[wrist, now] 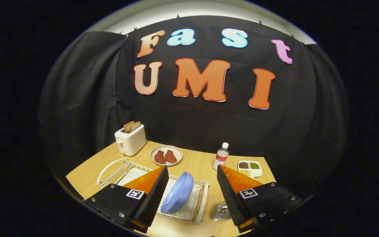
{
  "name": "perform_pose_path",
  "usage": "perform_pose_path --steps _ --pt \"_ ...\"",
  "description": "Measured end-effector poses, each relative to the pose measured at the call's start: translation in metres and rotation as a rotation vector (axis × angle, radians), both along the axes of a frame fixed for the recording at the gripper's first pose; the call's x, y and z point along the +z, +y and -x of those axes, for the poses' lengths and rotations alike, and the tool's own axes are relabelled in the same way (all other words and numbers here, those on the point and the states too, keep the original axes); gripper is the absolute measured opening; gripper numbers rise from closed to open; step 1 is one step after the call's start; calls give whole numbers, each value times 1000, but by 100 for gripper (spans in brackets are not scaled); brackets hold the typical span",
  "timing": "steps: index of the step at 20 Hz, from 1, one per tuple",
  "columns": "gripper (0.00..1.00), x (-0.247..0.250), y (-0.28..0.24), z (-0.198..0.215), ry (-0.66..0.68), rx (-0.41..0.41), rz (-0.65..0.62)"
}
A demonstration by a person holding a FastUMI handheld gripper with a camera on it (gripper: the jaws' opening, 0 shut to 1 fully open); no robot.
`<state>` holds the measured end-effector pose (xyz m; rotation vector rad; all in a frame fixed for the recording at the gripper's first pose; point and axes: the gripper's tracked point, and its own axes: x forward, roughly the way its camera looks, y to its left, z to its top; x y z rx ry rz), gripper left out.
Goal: Take the plate from the dish rack, then take the spoon from the basket and place it into the plate.
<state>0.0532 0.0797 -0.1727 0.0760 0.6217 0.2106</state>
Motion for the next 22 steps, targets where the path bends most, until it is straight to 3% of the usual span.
perform_pose_path --steps 4,13,19,22 --pt "85 -23 12 -8 89 37 -27" --pt "81 -89 33 3 446 88 -95" --pt "70 -130 47 6 619 103 -54" --pt "59 -146 52 4 711 93 -37"
